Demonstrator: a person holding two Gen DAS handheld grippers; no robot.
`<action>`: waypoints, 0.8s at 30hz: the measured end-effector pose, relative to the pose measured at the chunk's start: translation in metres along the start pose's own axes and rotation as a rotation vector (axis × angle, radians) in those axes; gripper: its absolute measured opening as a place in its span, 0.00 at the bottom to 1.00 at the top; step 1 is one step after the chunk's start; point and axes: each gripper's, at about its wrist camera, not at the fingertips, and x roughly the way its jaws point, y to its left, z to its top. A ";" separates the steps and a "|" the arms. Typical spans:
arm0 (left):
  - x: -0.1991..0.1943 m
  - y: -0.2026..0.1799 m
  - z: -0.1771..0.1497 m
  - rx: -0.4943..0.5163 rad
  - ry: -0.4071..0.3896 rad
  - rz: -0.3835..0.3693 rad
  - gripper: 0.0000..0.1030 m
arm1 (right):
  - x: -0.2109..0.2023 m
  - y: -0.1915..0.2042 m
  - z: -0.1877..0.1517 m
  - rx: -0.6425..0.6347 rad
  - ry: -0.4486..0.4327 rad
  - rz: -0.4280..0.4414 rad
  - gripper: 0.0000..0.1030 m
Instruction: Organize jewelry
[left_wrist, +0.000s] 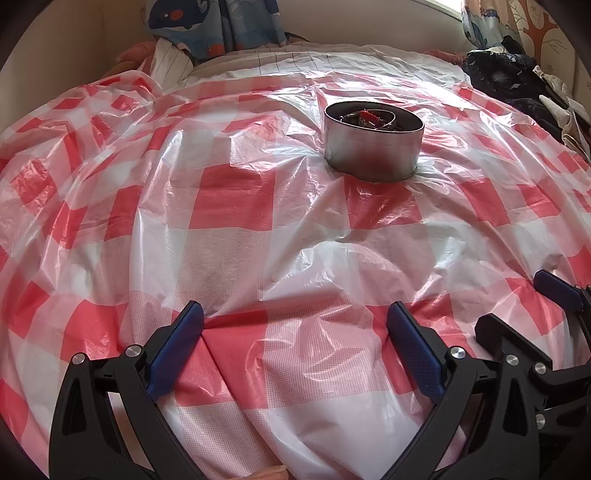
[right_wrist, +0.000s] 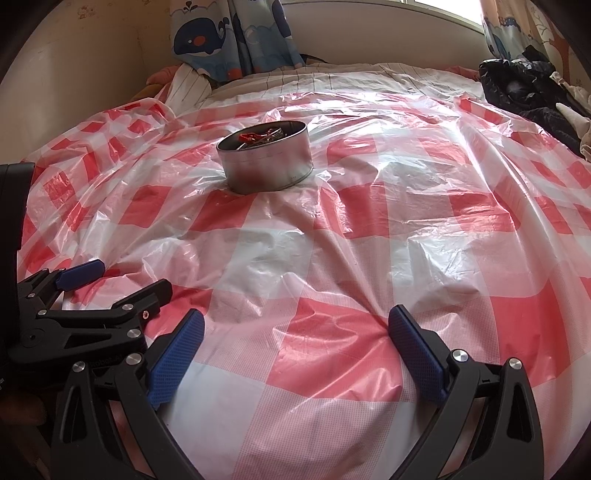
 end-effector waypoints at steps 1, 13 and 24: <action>0.000 0.000 0.000 0.000 0.000 0.000 0.93 | 0.000 0.000 0.000 -0.001 0.000 0.000 0.93; 0.000 0.000 0.000 0.000 0.001 -0.001 0.93 | 0.000 -0.001 0.000 -0.001 0.001 0.001 0.93; 0.001 0.000 0.000 0.000 0.002 -0.001 0.93 | 0.001 -0.001 0.000 -0.001 0.002 0.001 0.93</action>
